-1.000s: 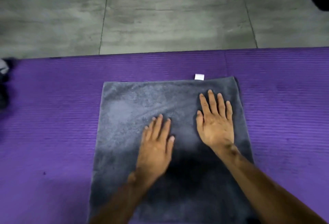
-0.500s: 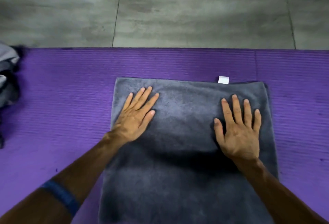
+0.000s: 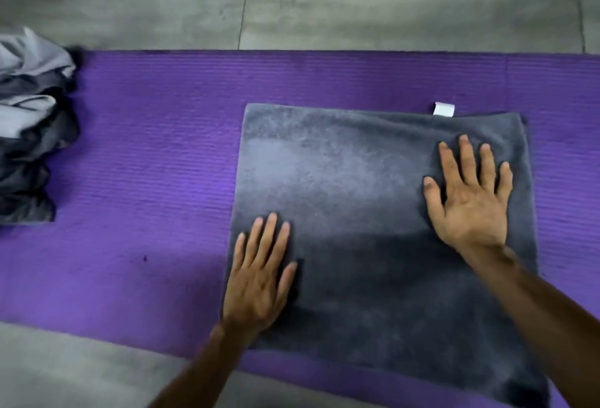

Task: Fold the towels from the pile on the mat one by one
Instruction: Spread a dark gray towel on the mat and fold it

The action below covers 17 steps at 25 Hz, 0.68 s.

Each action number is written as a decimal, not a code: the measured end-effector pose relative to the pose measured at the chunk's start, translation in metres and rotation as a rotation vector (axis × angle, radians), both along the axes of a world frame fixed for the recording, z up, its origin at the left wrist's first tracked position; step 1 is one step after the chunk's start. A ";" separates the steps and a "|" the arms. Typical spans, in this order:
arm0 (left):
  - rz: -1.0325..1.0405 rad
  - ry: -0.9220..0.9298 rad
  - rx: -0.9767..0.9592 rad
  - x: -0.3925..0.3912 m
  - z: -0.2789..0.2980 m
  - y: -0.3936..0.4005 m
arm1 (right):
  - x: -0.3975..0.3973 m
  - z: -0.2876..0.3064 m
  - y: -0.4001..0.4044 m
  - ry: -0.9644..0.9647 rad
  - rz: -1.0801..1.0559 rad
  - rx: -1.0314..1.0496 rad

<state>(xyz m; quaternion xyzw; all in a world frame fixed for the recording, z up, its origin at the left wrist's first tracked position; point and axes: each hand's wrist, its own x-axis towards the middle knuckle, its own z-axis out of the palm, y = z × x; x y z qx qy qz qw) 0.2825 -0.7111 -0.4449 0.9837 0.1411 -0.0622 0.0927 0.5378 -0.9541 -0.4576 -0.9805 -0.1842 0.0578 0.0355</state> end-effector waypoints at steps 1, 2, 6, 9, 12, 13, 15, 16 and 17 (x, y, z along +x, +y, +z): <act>0.050 0.009 0.000 -0.032 -0.002 0.001 | -0.001 0.001 0.000 0.009 -0.002 -0.011; 0.083 0.022 0.027 -0.055 -0.004 0.004 | -0.002 0.001 0.000 0.017 -0.003 -0.025; 0.108 0.080 0.069 -0.081 0.001 0.016 | 0.004 0.008 -0.002 0.119 -0.005 -0.104; 0.137 0.051 0.092 -0.062 0.015 -0.007 | -0.009 0.016 0.006 0.147 -0.095 -0.094; -0.101 -0.040 0.041 -0.065 0.010 -0.028 | -0.089 0.017 0.011 0.016 0.077 0.013; -0.130 -0.036 0.028 -0.079 0.002 -0.027 | -0.127 0.014 0.000 0.049 0.194 -0.005; -0.103 -0.002 0.031 -0.113 -0.007 -0.017 | -0.182 0.011 -0.042 0.067 0.214 -0.008; -0.091 -0.015 0.060 -0.126 -0.007 -0.011 | -0.195 0.010 -0.068 0.065 0.143 -0.006; -0.083 -0.051 0.079 -0.131 -0.006 -0.008 | -0.203 0.011 -0.093 0.039 0.064 -0.032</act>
